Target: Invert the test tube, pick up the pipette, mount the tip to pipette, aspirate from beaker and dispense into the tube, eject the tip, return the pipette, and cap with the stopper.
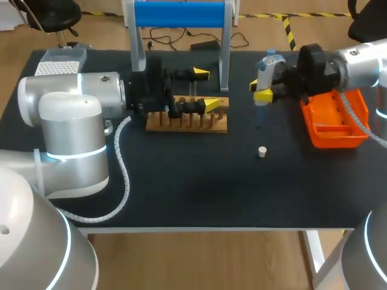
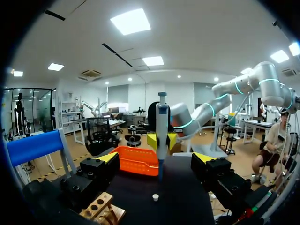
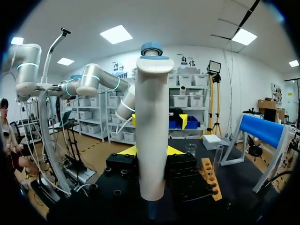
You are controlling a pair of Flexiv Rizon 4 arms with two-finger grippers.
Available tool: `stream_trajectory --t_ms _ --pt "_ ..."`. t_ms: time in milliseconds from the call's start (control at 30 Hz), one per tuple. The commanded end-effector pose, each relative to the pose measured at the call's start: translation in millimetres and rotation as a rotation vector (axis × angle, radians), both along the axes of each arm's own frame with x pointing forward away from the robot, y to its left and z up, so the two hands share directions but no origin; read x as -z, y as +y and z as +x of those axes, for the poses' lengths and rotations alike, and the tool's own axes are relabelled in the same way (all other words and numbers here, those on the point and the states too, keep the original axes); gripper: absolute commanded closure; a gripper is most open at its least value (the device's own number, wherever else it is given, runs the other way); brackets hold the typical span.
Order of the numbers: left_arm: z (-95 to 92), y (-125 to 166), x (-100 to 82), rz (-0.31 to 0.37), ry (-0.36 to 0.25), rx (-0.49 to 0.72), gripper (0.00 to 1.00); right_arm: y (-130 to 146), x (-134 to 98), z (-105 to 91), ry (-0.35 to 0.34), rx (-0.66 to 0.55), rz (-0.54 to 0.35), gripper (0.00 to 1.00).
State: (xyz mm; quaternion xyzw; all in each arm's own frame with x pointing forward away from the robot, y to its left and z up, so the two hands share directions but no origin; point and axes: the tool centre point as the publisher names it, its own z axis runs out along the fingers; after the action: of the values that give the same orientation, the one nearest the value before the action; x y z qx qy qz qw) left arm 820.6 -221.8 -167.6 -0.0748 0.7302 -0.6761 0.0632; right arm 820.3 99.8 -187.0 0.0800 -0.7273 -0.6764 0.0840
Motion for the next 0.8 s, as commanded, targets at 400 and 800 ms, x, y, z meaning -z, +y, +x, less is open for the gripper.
stream_trajectory --t_ms 400,800 --pt "-1.0 -2 1.0 -0.004 -0.003 -0.007 0.00 59 19 -10.1 0.015 -0.009 0.010 1.00" --pt "-1.0 -2 1.0 -0.004 -0.003 -0.007 0.00 88 28 -13.1 0.041 -0.018 0.014 1.00"
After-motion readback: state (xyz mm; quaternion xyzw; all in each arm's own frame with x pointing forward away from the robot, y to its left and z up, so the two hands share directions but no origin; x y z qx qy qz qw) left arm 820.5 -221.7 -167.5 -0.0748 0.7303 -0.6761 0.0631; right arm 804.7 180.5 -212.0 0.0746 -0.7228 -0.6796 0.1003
